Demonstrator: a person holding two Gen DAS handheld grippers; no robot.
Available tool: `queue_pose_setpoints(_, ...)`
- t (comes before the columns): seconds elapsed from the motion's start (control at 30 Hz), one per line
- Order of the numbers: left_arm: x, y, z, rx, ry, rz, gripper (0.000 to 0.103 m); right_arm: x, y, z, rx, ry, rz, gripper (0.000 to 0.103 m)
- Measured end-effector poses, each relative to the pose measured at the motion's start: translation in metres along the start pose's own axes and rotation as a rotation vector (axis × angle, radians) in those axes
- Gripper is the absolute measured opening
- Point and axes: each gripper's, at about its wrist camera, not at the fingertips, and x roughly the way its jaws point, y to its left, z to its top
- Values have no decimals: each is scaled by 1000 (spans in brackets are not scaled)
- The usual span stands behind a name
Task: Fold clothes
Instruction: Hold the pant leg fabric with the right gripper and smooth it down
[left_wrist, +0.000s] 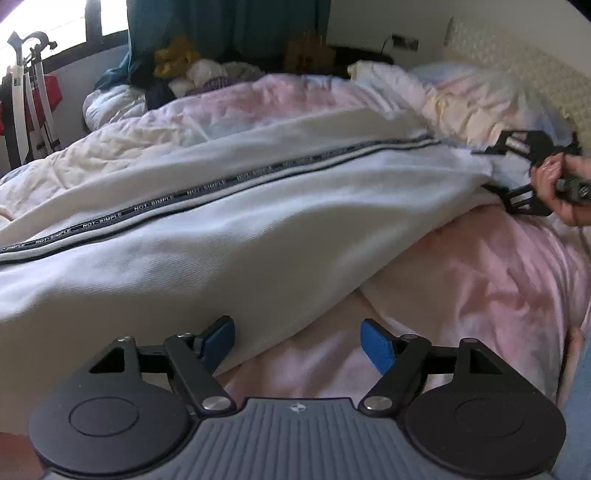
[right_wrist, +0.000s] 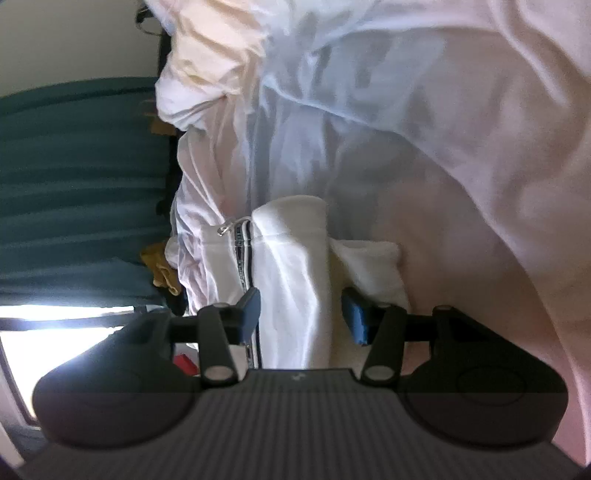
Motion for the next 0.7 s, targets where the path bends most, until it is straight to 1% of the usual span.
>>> queue_pose_setpoints(0.03, -2, 2, 0, -18, -7, -3, 78, 2, 3, 0, -21, -2, -5, 48)
queue_pose_setpoints(0.1, -5, 5, 0, -49, -26, -5, 78, 4, 7, -1, -57, -14, -19, 40)
queue_pose_setpoints(0.17, -8, 8, 1, -76, -42, -7, 78, 6, 12, -4, -86, -46, -46, 28)
queue_pose_setpoints(0.2, -10, 9, 2, -81, -47, -8, 78, 6, 14, -7, -95, -68, -61, 24)
queue_pose_setpoints(0.23, -12, 10, 4, -85, -52, -9, 78, 3, 14, -10, -95, -97, -71, 16)
queue_pose_setpoints(0.33, -15, 12, 7, -99, -64, -13, 78, -4, 17, -19, -100, -156, -82, 8)
queue_pose_setpoints(0.47, -18, 20, 9, -141, -86, -21, 78, -15, 30, -29, -186, -225, -91, 6)
queue_pose_setpoints(0.53, -21, 24, 11, -168, -101, -25, 78, -23, 35, -32, -209, -246, -86, 6)
queue_pose_setpoints(0.6, -26, 28, 13, -200, -114, -26, 78, -33, 37, -34, -221, -261, -75, 6)
queue_pose_setpoints(0.7, -32, 35, 15, -240, -136, -26, 78, -48, 36, -32, -203, -270, -57, 5)
